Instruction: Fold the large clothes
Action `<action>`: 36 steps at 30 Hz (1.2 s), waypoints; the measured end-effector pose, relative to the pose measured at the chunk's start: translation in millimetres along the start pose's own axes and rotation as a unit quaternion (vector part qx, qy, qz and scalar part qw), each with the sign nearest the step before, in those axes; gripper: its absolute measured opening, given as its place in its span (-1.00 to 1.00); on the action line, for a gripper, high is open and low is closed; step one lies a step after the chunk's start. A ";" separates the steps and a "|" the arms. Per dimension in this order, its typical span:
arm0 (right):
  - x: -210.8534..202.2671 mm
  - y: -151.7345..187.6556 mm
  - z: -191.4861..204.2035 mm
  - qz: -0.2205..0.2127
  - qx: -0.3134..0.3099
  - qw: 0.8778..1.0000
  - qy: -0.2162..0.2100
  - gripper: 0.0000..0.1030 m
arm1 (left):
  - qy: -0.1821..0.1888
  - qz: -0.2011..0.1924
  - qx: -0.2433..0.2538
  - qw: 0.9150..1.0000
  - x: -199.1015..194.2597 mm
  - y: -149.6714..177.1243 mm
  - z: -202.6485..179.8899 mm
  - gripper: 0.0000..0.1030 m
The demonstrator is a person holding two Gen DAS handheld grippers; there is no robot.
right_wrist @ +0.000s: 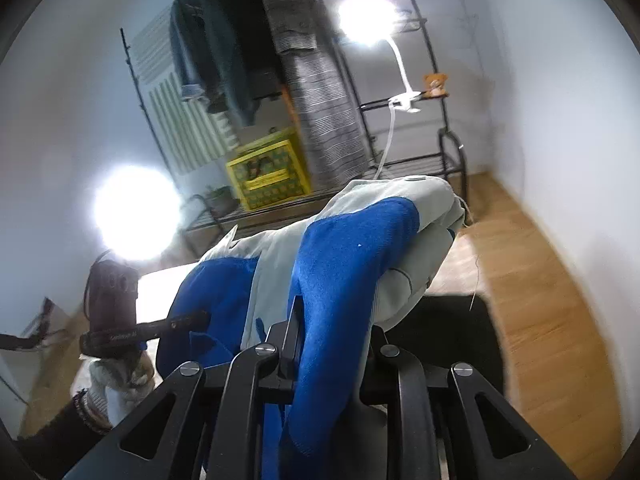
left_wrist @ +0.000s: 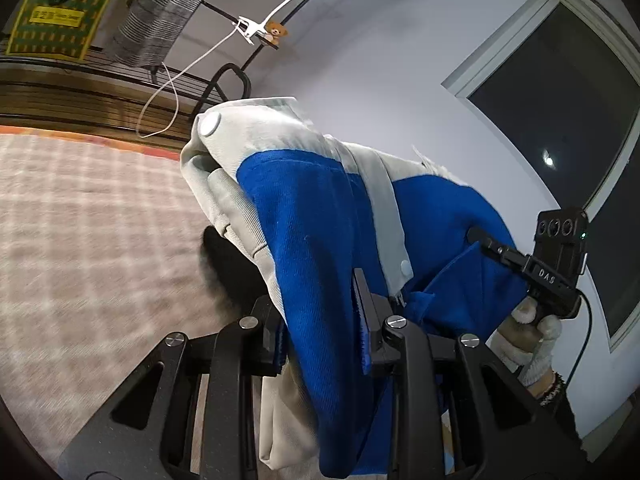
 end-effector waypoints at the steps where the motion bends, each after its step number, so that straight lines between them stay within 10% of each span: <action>1: 1.2 -4.3 -6.8 0.000 -0.002 1.000 0.006 -0.67 | 0.000 -0.002 0.001 1.000 8.2 -1.3 -1.5 -0.51; 10: 63.6 20.1 -100.9 0.045 0.021 0.996 0.069 -0.66 | -0.065 0.071 -0.038 0.995 118.5 27.5 52.1 -0.44; 14: 89.7 71.7 -175.9 0.098 0.113 0.978 0.144 -0.16 | -0.075 0.063 -0.016 0.995 125.6 30.5 48.1 -0.31; 20: 73.8 67.7 -176.7 0.079 0.095 0.976 0.177 0.21 | -0.085 0.063 -0.027 0.994 127.0 26.9 52.2 -0.11; 36: -36.9 39.3 -121.8 -0.038 0.101 0.979 0.174 0.19 | -0.151 -0.031 0.076 0.985 2.1 3.7 7.3 -0.11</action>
Point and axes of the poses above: each gripper's, at about its wrist camera, not at the fingertips, and x roughly the way its jaws point, z to its left, y to its underside, the point moved 9 cm from there along x, roughly the way its jaws point, and after that the axes turned 13 degrees about -y, right-handed, at the moved point
